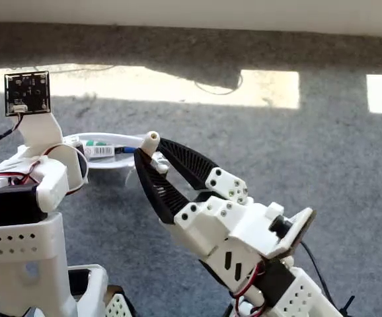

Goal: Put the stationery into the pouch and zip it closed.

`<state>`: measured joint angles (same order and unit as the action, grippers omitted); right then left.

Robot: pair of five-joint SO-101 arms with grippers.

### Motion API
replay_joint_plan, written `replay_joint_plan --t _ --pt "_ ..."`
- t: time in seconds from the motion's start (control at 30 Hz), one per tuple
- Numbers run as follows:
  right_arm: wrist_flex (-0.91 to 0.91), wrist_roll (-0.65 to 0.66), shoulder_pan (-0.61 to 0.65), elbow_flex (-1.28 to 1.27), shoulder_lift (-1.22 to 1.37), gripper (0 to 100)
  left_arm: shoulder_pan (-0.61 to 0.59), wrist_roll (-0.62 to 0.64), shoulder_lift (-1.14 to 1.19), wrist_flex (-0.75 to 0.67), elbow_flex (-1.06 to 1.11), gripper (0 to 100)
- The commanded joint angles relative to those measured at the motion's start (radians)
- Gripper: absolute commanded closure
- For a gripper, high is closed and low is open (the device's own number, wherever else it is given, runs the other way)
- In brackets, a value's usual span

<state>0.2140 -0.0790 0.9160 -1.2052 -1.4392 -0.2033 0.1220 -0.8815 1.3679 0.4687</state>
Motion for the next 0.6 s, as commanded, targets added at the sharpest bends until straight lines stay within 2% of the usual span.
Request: replay_joint_plan --t 0.0,0.2,0.4,0.57 --pt "0.114 -0.005 0.004 -0.007 -0.005 99.5 0.021 -0.006 0.002 -0.005 -0.021 99" --pt "0.222 -0.005 0.002 -0.008 0.027 99.5 0.021 -0.006 0.002 -0.005 -0.021 99" --pt "0.449 -0.005 -0.001 -0.008 0.249 99.5 0.021 -0.006 0.002 -0.003 -0.021 99" --pt "0.627 -0.009 -0.094 -0.010 0.414 99.5 0.019 -0.006 0.002 -0.002 -0.021 99"
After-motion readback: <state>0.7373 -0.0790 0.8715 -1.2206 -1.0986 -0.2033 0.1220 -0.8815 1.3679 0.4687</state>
